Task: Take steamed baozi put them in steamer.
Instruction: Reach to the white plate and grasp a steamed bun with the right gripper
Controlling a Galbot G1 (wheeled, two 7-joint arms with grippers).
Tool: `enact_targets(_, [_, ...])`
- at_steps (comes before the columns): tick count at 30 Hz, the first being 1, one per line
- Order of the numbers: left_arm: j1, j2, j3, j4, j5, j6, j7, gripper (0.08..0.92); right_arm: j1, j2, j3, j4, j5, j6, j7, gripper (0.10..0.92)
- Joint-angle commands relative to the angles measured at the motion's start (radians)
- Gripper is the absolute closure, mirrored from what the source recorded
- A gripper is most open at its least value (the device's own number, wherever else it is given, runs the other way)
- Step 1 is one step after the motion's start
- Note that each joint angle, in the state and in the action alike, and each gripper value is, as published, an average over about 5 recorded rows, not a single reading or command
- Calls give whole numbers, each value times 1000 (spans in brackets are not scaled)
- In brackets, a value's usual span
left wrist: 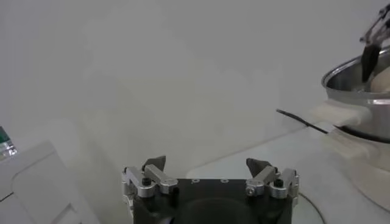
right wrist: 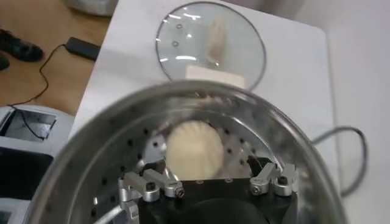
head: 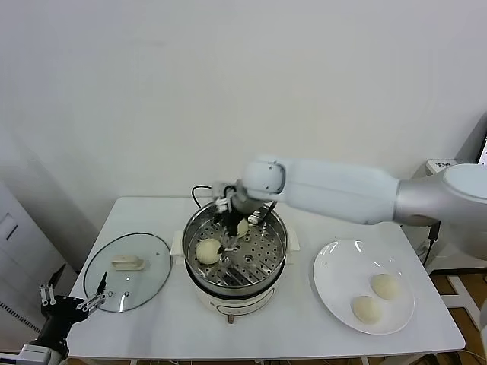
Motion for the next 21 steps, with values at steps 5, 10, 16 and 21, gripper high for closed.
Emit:
enact_targets(5, [-7,12,8,-1,-2,1,-1,177,202,-330,-42,3,-190,145,-433,203])
enact_targets(10, [-8,10,15,-6,0,1,-3,177,86,-477,-26,7,-335,203,-457,203])
enact_targets(16, [-8,8,17,-13,5,7,-4,177,-99,-583,-13,56,-519,283,-412,203])
enact_targets(21, [1,4,19,-19,9,7,-5,177,-234,-610,0,72,-587,296,-362,203])
